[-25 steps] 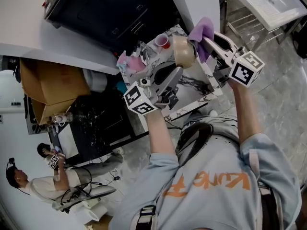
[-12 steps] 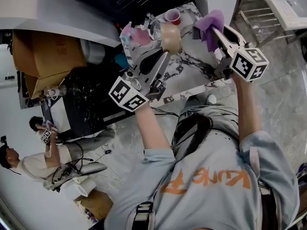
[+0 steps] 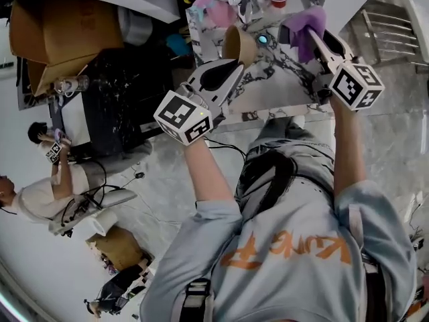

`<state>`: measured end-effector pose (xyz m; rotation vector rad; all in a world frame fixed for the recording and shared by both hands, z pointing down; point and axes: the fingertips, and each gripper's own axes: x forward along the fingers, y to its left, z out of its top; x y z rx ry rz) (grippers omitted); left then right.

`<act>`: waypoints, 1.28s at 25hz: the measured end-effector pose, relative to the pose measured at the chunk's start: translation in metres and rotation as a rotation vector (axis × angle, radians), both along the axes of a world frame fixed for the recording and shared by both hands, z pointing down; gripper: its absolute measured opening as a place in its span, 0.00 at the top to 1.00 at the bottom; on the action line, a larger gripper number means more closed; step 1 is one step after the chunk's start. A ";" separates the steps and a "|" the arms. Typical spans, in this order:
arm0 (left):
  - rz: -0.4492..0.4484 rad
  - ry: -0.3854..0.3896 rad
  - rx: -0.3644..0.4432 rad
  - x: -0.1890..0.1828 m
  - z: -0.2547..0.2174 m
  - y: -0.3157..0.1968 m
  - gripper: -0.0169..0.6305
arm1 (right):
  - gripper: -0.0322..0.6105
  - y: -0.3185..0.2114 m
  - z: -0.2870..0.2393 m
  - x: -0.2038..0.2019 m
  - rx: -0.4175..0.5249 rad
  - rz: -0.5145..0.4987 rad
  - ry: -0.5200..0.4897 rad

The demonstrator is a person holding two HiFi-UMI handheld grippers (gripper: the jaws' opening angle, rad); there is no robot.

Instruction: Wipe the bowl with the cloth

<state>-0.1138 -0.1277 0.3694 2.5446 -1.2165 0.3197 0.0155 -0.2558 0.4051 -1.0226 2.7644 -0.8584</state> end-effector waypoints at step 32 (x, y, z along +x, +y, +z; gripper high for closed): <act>0.570 -0.322 -0.559 0.091 0.252 0.009 0.92 | 0.74 0.017 0.062 0.055 -0.123 0.183 0.158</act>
